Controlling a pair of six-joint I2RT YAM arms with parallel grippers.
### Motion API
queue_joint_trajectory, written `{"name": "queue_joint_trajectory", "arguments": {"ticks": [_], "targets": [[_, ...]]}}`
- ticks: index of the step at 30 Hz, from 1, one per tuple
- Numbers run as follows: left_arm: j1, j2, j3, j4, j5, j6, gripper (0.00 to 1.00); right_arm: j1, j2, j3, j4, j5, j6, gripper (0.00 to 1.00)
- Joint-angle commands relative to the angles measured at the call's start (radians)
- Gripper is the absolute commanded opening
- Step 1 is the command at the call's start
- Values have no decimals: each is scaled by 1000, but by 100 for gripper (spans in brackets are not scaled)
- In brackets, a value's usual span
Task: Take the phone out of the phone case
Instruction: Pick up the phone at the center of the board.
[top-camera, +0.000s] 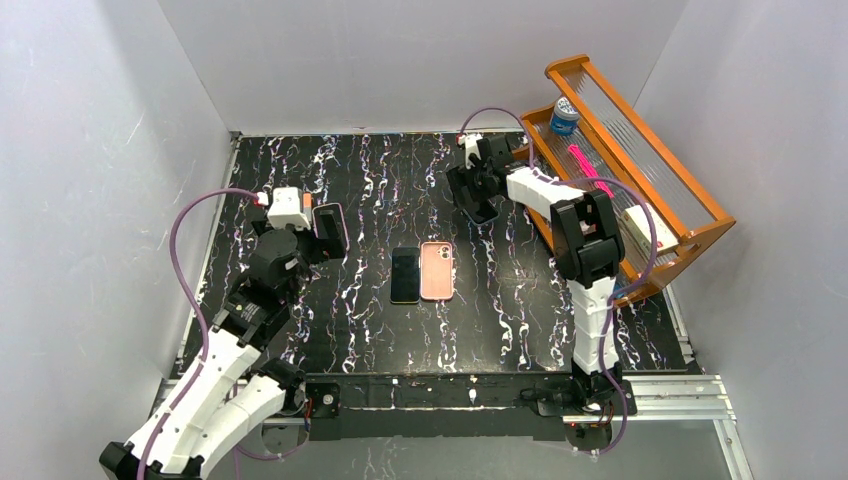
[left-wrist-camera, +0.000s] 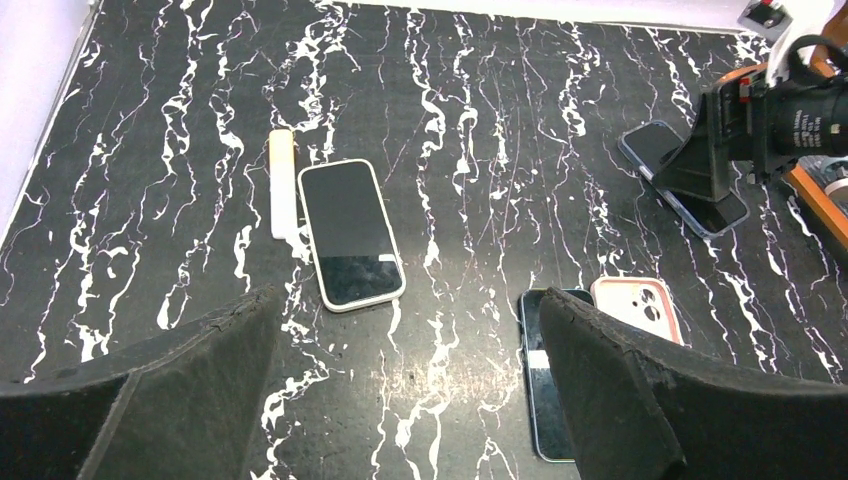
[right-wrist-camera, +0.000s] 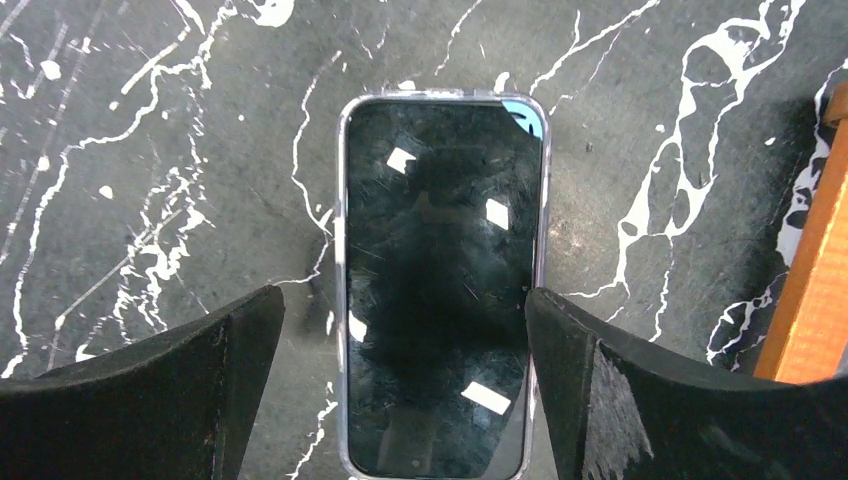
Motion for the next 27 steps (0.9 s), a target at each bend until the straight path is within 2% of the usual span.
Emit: {"name": "queue_joint_trajectory", "arguments": {"ticks": [1,7,14,16,18,21,27], "targets": [[5,-19,-4,12,6,15,98,-12,35,63,-55,12,-34,99],[5,-6,-7,14,31,15,98,-12,83,93,-118,51,-44,99],[5,4,-8,17,52,17,98,-7,79,39,-151,73,-46,99],[5,9,-7,18,59,18,98,-3,83,42,-196,81,-47,94],[5,15,-6,18,62,17,98,1,79,35,-226,81,-48,87],[5,25,-7,18,77,17,98,1,52,9,-251,59,-34,66],[5,50,-3,17,123,15,98,2,-51,-95,-248,28,27,34]]}}
